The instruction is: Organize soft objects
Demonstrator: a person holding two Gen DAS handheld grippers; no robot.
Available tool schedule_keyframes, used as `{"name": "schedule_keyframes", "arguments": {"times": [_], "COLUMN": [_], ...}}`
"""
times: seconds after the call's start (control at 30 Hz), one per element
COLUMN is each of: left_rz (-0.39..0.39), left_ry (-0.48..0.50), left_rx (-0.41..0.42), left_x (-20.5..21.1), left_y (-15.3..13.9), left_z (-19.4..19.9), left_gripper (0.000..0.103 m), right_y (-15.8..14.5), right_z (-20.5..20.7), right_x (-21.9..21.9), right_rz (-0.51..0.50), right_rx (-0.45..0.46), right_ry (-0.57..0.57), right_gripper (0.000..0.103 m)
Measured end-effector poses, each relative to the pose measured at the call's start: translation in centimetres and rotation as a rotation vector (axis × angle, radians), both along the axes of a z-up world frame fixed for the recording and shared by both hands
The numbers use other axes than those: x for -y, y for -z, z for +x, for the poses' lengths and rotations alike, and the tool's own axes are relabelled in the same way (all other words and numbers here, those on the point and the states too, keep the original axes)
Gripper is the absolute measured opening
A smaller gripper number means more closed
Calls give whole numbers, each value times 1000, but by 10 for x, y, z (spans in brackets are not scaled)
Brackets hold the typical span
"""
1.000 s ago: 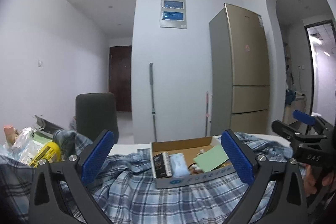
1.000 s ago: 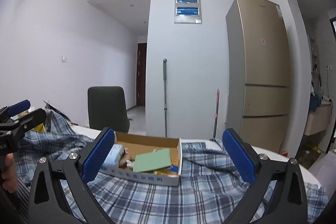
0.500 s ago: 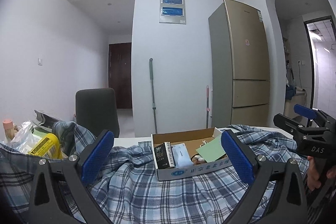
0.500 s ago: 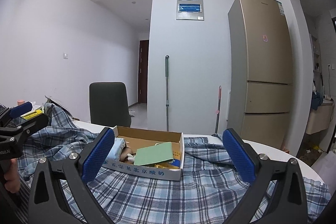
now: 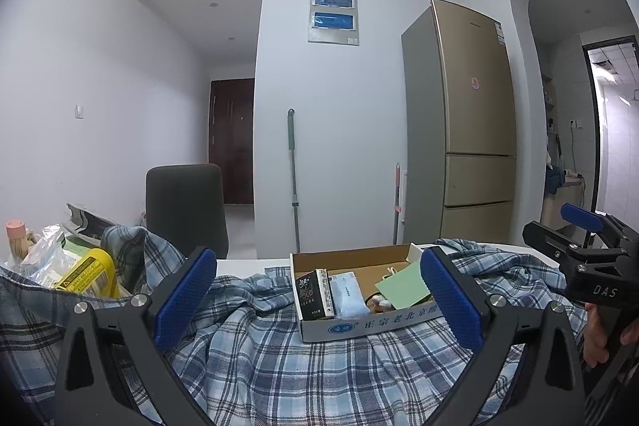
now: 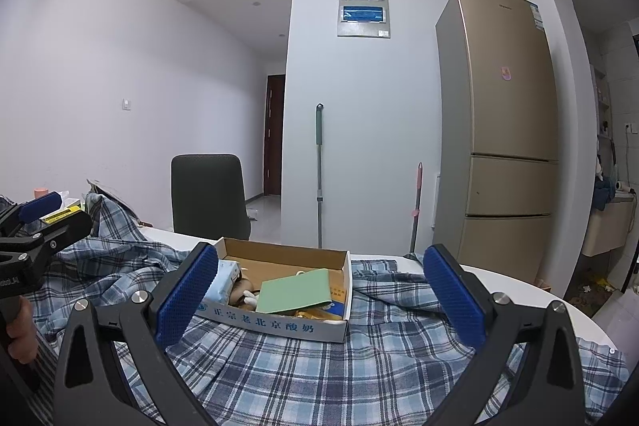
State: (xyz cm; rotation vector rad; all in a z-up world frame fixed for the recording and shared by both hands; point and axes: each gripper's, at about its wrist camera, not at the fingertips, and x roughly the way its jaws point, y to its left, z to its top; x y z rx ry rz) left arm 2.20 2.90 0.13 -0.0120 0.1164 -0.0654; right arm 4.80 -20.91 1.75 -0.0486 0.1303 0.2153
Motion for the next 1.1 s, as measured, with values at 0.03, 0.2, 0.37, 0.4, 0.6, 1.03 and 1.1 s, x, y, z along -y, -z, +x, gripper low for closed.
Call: {"name": "schedule_keyframes", "arguments": {"times": [0.03,0.2,0.37,0.4,0.6,1.03,1.1], "left_rz": [1,2,8,7,9,10,11], "left_ry": [0,0,10,11,11,11,11], "left_rx": [2,-1,-20,-20,-19,-21,-21], "left_x": [0,0,0,0,1,0,0], "left_y": [0,1,2,2,2,3,3], "left_z": [0,1,4,4,5,5,5], "left_gripper": [103,103,103,103,103,103,103], "right_y": [0,1,1,1,1,1,1], "right_z": [0,2,2,2,3,2,2], "right_x": [0,1,0,0,-1,-1,-2], "right_rz": [0,5,-4,-6,-5,-5,-5], "right_rx": [-2,-6,-9,-10,-8,-8,-8], "right_ry": [0,1,-1,-1,-1,-1,-1], "right_gripper": [103,103,103,103,103,103,103]}}
